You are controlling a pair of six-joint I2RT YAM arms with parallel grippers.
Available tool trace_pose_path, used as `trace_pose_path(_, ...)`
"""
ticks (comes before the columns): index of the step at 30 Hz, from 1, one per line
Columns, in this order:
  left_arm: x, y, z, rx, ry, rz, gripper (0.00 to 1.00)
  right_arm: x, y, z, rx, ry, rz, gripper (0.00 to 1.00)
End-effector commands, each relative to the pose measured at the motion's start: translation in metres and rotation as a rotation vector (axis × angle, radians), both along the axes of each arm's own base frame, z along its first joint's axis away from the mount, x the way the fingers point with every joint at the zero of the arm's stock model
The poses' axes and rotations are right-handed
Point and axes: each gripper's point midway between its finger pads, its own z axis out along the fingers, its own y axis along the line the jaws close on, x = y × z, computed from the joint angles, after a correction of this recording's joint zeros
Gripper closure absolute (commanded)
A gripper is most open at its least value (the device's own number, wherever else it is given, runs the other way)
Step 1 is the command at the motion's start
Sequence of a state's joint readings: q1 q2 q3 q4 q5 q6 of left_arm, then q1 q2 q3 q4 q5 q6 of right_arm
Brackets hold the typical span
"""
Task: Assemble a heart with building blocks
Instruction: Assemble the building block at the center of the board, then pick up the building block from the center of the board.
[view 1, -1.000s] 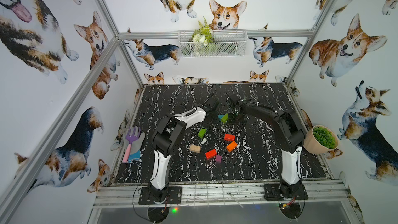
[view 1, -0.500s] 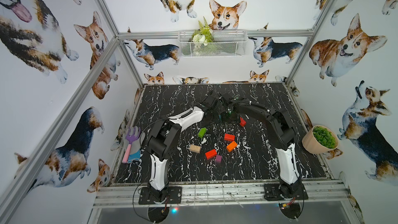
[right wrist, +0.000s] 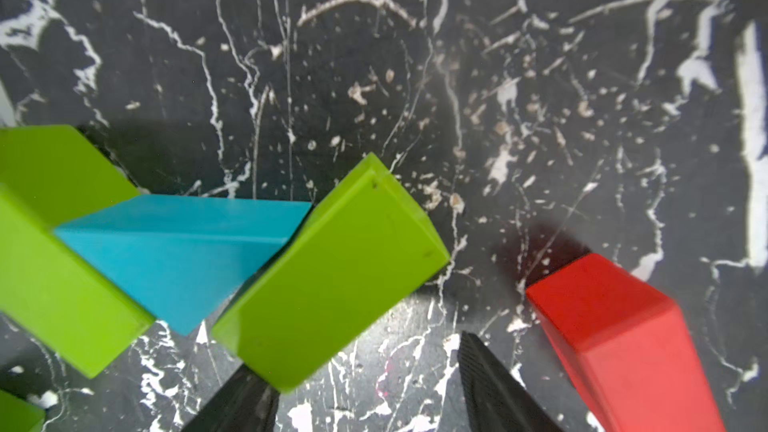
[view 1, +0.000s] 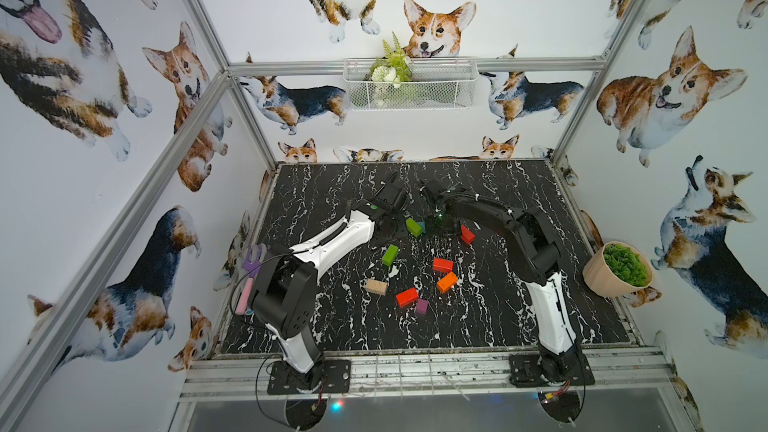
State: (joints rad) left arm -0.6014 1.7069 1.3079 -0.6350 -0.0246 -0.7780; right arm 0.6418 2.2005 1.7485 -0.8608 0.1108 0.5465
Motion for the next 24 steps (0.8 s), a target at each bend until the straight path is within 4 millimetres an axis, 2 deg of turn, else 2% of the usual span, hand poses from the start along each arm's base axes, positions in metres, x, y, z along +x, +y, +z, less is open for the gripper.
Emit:
trace_pose_path(1,-0.006,0.007,-0.002,0.020,0.008,0.008,0.43,0.002,-0.007,0.001,-0.024,0.000,-0.018,0.31)
trace_pose_path(10,-0.010,0.011,-0.005,0.033,0.014,-0.003,0.43,0.001,-0.003,0.009,0.001,0.001,0.004,0.32)
trace_pose_path(13,-0.014,0.016,-0.012,0.067,0.020,-0.033,0.41,-0.006,0.002,0.029,0.023,-0.020,0.037,0.32)
trace_pose_path(15,-0.019,0.023,-0.020,0.116,0.032,-0.068,0.40,-0.012,-0.001,0.052,0.033,-0.059,0.049,0.31)
trace_pose_path(20,-0.030,0.033,-0.042,0.196,0.068,-0.160,0.33,-0.033,-0.024,0.104,0.060,-0.138,0.047,0.30)
trace_pose_path(24,-0.033,0.033,-0.052,0.221,0.095,-0.215,0.33,-0.060,-0.044,0.113,0.076,-0.141,0.024,0.29)
